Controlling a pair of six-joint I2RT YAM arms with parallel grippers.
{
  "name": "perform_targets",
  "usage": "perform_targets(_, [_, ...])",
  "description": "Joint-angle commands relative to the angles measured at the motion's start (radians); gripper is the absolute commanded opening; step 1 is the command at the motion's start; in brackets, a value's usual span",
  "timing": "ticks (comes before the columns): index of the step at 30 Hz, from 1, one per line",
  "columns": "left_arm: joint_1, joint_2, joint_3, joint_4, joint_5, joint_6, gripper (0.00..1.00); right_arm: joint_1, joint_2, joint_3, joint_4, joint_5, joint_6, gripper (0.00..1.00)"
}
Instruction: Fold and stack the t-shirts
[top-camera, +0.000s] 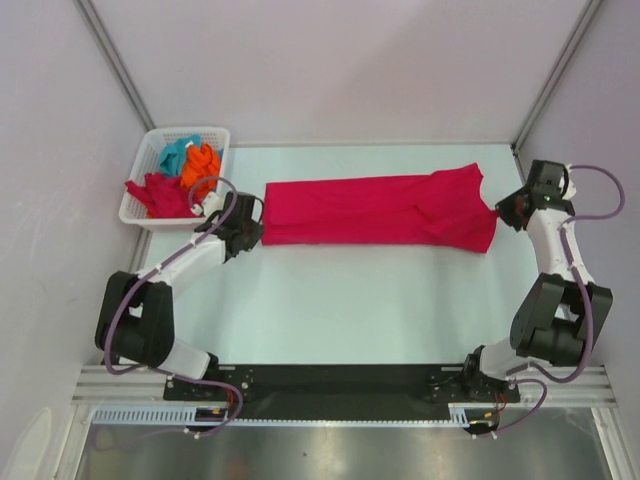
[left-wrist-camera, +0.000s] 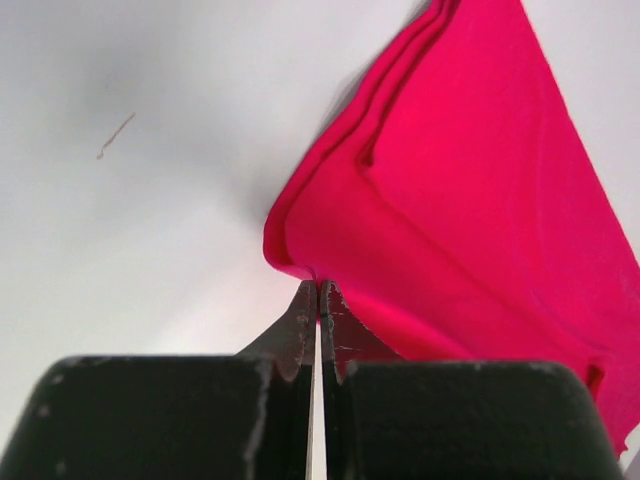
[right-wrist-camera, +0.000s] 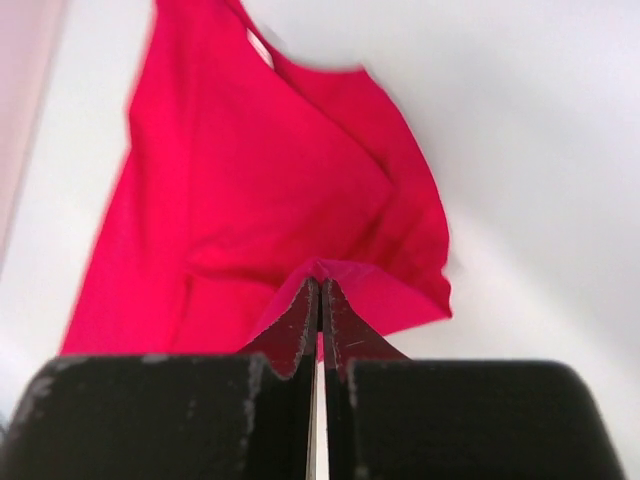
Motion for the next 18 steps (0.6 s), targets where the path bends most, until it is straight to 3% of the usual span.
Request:
perform_targets(1, [0.019, 0.037, 0.087, -0.041, -0.054, 0.042, 0.0, -0.019, 0.068, 0.129, 0.064, -0.049, -0.037, 0.0])
perform_targets(18, [0.02, 0.129, 0.193, -0.09, -0.14, 0.089, 0.0, 0.008, 0.314, 0.393, 0.015, -0.072, -0.164, 0.0])
